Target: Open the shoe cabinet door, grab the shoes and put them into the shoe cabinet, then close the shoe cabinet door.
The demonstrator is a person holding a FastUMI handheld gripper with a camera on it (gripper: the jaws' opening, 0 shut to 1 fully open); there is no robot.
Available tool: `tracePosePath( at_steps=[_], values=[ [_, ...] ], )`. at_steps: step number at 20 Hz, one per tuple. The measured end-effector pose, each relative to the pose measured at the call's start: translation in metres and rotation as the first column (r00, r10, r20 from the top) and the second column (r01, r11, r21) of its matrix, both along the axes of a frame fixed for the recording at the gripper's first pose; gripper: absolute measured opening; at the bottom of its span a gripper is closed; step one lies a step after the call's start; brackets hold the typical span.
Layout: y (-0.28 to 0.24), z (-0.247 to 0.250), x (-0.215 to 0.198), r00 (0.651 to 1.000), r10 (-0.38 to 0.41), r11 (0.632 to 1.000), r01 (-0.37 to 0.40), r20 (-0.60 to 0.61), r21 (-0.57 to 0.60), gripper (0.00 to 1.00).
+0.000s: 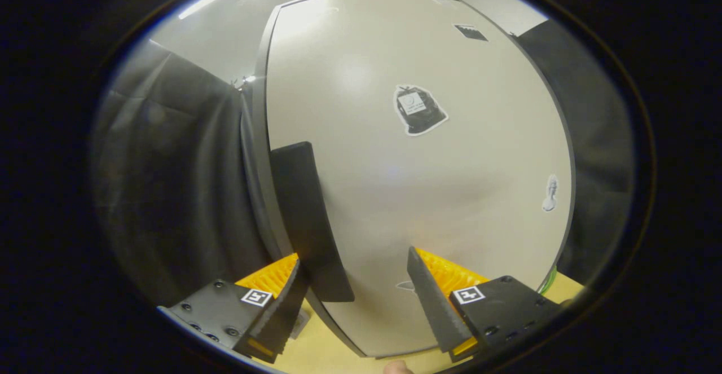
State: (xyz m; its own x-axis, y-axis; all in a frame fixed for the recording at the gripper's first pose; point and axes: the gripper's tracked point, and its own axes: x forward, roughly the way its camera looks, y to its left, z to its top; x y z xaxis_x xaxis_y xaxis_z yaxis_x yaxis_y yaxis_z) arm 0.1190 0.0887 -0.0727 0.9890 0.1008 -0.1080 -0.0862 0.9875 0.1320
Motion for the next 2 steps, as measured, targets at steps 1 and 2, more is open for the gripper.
tracePosePath(
  at_steps=[1, 2],
  values=[
    [0.0002, -0.0005, -0.0019, 1.0, 0.003, 1.0, -0.003, -0.008, 0.004, 1.0],
    [0.0007, -0.0001, -0.003, 1.0, 0.005, 1.0, -0.005, -0.009, 0.005, 1.0]
  ],
)
